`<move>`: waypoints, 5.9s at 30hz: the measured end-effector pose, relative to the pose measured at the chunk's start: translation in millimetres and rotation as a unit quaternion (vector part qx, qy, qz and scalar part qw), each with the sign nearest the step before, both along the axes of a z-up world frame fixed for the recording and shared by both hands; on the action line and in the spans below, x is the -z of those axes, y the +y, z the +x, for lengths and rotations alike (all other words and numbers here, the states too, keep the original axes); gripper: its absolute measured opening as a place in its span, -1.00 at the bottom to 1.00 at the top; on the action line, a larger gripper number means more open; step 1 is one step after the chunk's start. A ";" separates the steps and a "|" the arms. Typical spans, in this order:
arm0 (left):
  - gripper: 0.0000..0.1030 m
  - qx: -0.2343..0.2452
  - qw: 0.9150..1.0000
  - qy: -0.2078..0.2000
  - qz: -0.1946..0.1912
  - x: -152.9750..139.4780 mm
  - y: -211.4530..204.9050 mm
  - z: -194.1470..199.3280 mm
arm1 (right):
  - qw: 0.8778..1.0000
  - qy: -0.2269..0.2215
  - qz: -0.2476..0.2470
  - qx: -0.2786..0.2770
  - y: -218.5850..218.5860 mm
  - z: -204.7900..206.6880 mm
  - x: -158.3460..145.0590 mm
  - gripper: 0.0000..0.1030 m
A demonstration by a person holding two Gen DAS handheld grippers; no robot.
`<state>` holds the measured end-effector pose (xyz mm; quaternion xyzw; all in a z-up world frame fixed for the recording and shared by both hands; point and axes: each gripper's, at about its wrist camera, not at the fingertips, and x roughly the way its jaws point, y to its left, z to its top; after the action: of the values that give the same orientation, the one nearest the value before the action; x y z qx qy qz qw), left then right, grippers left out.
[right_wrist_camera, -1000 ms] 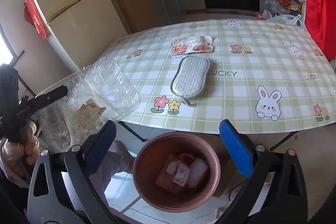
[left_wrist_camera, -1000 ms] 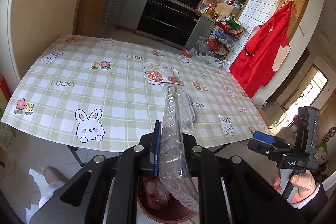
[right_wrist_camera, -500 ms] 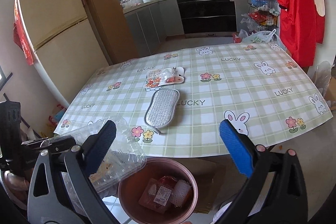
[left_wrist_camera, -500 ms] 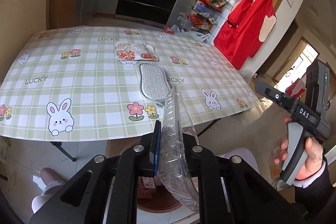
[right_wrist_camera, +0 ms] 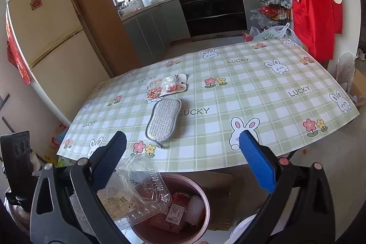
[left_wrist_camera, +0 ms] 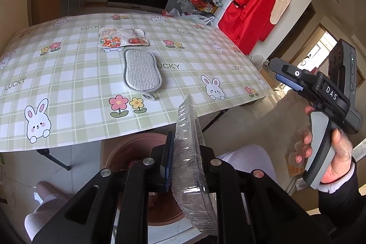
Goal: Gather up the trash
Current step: 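Drop the red-edged box into the bin with the right tool while the left tool drops the tray, then move the right tool toward the grey scrub sponge on the table, then grasp the grey mesh sponge with the right tool while the left tool reaches the flower-print packet, then grasp the clear flower-print hook packet with the left tool while the right tool holds the sponge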
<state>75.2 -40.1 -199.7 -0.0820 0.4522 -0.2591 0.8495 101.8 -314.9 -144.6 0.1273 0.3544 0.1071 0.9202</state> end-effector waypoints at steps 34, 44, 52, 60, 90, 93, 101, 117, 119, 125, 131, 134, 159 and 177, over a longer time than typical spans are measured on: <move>0.79 -0.091 0.995 -0.029 0.011 -8.8 29.2 16.8 | 1.000 0.019 -0.017 -0.003 8.7 2.6 10.4 0.89; 0.88 -0.160 0.986 -0.032 0.037 -5.0 77.6 37.9 | 0.997 0.047 -0.049 -0.020 37.0 24.9 22.2 0.89; 0.88 -0.193 0.979 -0.029 0.052 4.0 112.4 53.3 | 0.994 0.078 -0.066 -0.044 68.0 53.4 42.6 0.89; 0.88 -0.214 0.974 -0.022 0.066 19.1 137.4 80.9 | 0.986 0.116 -0.090 -0.076 106.5 108.2 76.5 0.89; 0.88 -0.186 0.980 0.002 0.071 65.8 136.4 195.3 | 0.968 0.223 -0.093 -0.064 148.6 243.1 174.2 0.68; 0.88 -0.170 0.983 0.003 0.065 67.0 124.1 209.8 | 0.971 0.217 -0.069 -0.075 137.8 239.3 171.4 0.66; 0.68 -0.134 0.989 0.011 0.057 73.5 76.3 261.9 | 0.980 0.183 -0.044 -0.060 96.2 235.3 151.0 0.66; -0.02 -0.204 0.978 0.042 0.031 100.9 56.1 372.5 | 0.987 0.154 0.004 -0.043 44.6 242.9 145.1 0.66; -0.02 -0.210 0.976 0.045 0.034 105.3 56.6 377.8 | 0.987 0.153 0.006 -0.043 42.0 243.7 145.9 0.66; -0.01 -0.198 0.979 0.026 0.052 98.6 52.4 392.0 | 0.988 0.153 0.009 -0.038 34.6 244.5 147.2 0.66; 0.28 -0.082 0.993 -0.032 0.085 77.7 30.1 424.4 | 0.987 0.155 0.009 -0.032 30.0 243.2 148.4 0.66; 0.45 -0.001 0.995 -0.027 0.099 81.5 18.2 440.1 | 0.987 0.158 0.007 -0.027 26.5 243.8 149.6 0.66; 0.42 0.167 0.976 0.019 0.139 124.4 3.9 427.2 | 0.985 0.166 -0.003 -0.035 33.2 254.1 154.5 0.66; -0.67 0.165 0.966 0.000 0.198 109.2 7.7 390.4 | 0.988 0.149 0.003 -0.038 34.9 249.9 135.3 0.66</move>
<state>465.6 -32.4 -308.9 0.1630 0.5015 -0.3009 0.7946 351.7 -279.9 -279.9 0.1307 0.4917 0.1226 0.8521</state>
